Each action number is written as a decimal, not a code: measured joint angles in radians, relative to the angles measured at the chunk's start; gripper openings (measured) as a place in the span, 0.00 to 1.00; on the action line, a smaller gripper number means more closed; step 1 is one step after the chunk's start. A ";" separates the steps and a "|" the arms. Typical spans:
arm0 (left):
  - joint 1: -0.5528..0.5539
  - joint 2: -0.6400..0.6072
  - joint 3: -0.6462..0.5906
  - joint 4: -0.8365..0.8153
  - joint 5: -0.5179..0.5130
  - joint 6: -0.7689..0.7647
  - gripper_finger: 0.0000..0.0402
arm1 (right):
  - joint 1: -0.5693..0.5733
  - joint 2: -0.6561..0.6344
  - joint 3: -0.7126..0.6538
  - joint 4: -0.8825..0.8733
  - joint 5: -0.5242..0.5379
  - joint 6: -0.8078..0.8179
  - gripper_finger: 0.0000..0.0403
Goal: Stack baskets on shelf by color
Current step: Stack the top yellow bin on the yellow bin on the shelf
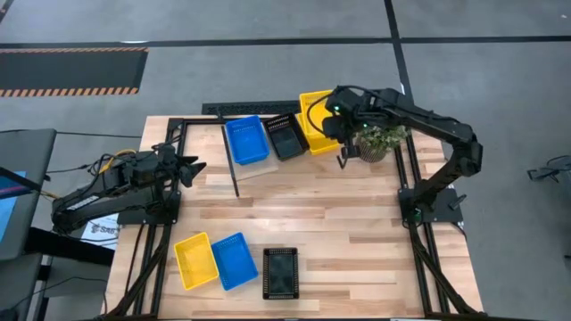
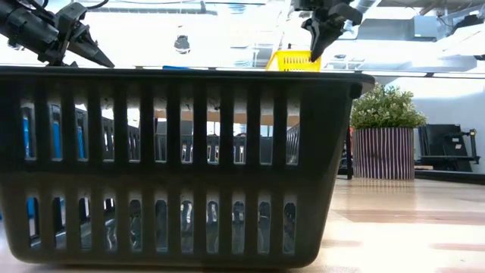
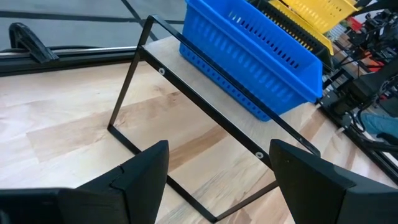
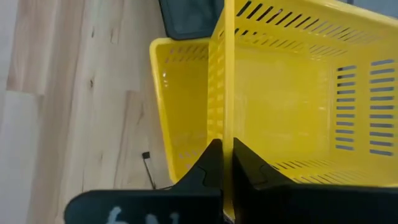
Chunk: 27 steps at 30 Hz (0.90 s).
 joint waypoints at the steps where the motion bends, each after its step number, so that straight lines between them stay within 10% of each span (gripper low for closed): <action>1: 0.000 0.000 0.000 -0.001 0.000 0.000 0.66 | 0.002 0.000 0.000 -0.001 0.000 -0.006 0.05; 27: 0.000 0.000 0.000 -0.005 -0.013 -0.019 0.66 | 0.009 0.001 0.000 -0.041 -0.001 -0.093 0.14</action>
